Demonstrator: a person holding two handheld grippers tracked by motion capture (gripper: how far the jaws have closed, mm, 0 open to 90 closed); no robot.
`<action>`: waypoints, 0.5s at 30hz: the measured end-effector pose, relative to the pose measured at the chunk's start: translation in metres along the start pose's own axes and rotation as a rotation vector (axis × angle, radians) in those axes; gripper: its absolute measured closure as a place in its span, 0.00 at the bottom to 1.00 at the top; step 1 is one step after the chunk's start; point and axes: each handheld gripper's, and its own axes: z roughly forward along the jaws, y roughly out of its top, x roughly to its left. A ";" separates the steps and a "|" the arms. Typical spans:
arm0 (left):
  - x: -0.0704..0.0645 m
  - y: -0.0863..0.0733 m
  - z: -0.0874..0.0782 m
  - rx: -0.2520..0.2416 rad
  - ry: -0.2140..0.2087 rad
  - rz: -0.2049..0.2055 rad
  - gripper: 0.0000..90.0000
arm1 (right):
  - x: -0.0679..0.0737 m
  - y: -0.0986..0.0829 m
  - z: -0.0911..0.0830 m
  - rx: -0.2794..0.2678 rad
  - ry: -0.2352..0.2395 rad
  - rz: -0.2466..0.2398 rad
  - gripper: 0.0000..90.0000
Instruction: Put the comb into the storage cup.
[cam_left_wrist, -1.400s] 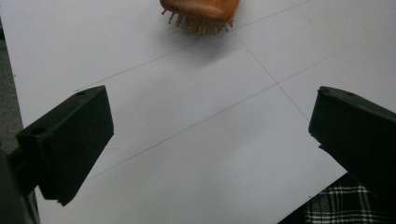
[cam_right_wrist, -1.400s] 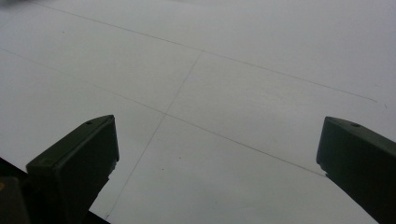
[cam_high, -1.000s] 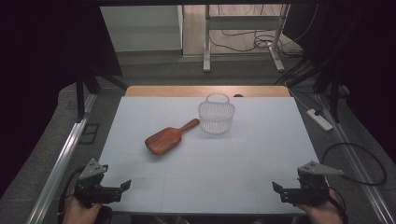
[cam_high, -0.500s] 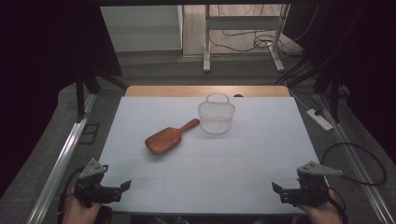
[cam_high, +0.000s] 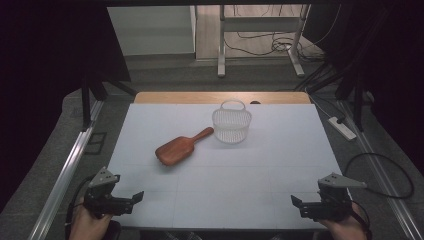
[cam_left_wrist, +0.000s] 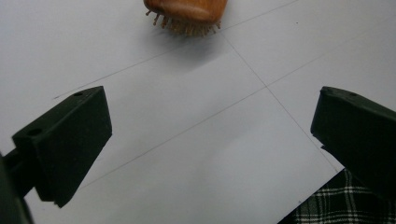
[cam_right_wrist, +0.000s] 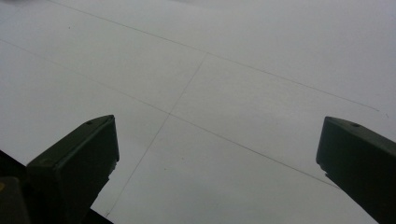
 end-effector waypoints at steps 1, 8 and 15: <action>0.000 0.001 0.001 0.001 -0.001 0.004 0.00 | 0.000 0.000 0.000 -0.001 0.001 0.001 0.00; 0.001 0.004 0.005 0.009 -0.012 0.008 0.00 | 0.000 0.000 0.000 -0.001 0.006 -0.003 0.00; 0.002 0.010 0.010 0.020 -0.024 0.020 0.00 | 0.001 0.001 0.001 0.003 0.005 -0.013 0.00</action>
